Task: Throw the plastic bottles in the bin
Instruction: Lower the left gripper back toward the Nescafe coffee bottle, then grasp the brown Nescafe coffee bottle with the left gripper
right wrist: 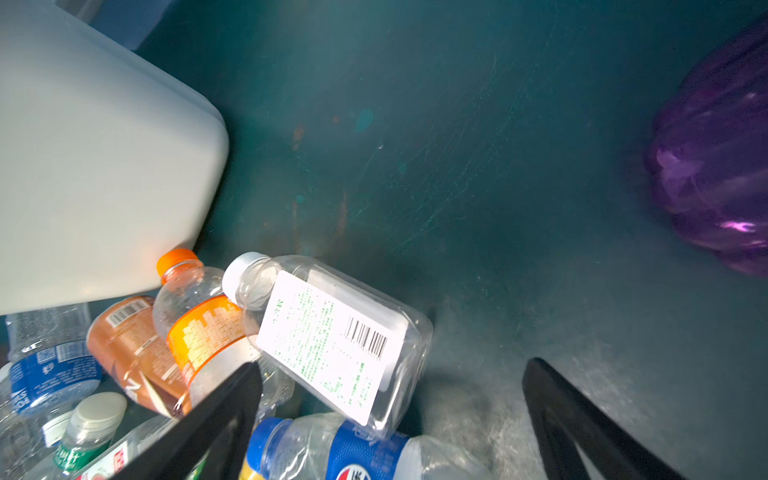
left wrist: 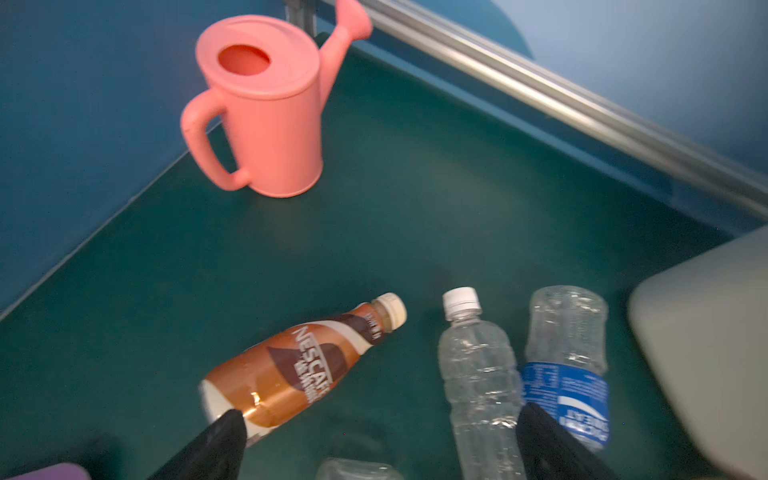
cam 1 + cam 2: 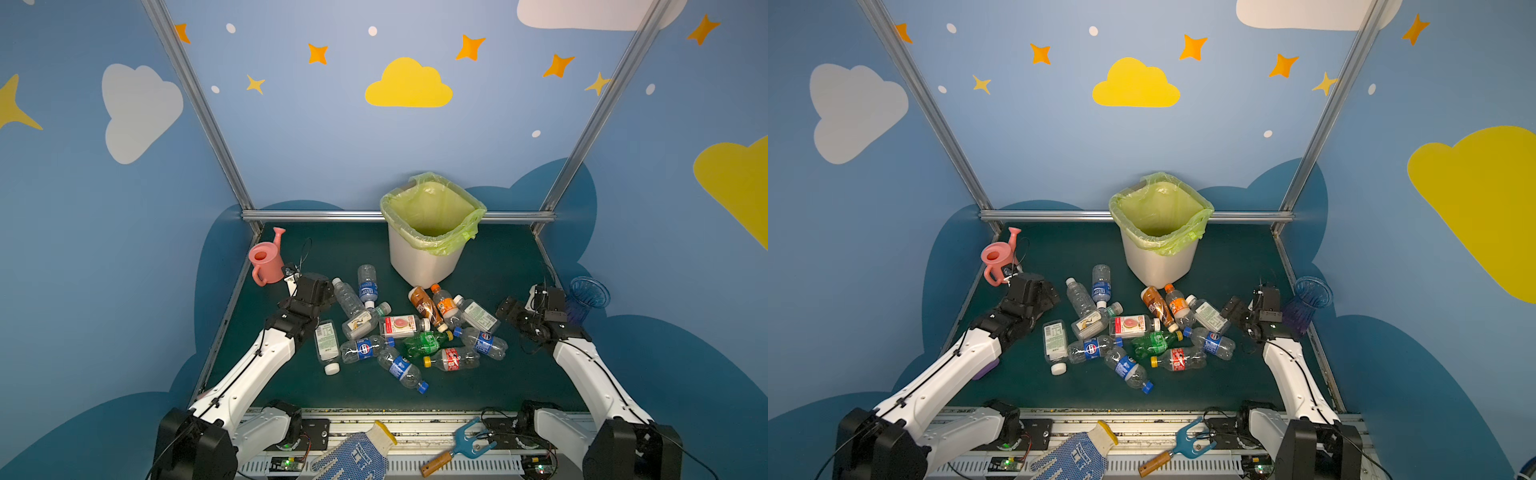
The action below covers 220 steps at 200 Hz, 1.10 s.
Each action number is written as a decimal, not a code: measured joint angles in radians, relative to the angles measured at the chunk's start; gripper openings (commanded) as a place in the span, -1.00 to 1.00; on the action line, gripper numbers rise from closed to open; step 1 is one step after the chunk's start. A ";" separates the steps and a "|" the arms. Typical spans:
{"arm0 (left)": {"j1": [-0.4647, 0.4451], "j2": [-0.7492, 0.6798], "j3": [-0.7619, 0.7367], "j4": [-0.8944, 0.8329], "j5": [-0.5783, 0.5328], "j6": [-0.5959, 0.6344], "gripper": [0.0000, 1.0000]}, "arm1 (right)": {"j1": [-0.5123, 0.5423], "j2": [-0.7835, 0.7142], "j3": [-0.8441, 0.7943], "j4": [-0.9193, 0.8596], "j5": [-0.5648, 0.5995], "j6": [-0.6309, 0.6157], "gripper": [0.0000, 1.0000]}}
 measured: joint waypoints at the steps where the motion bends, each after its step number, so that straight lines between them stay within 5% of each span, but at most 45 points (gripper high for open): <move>1: 0.003 0.001 0.000 -0.004 -0.001 0.002 1.00 | 0.000 0.003 0.000 0.000 0.000 0.000 0.96; 100: 0.146 0.217 0.018 -0.111 0.043 0.154 0.99 | 0.000 0.156 0.087 0.018 -0.023 -0.026 0.97; 220: 0.170 0.521 0.213 -0.149 0.088 0.258 0.83 | -0.014 0.147 0.086 0.023 -0.021 -0.022 0.96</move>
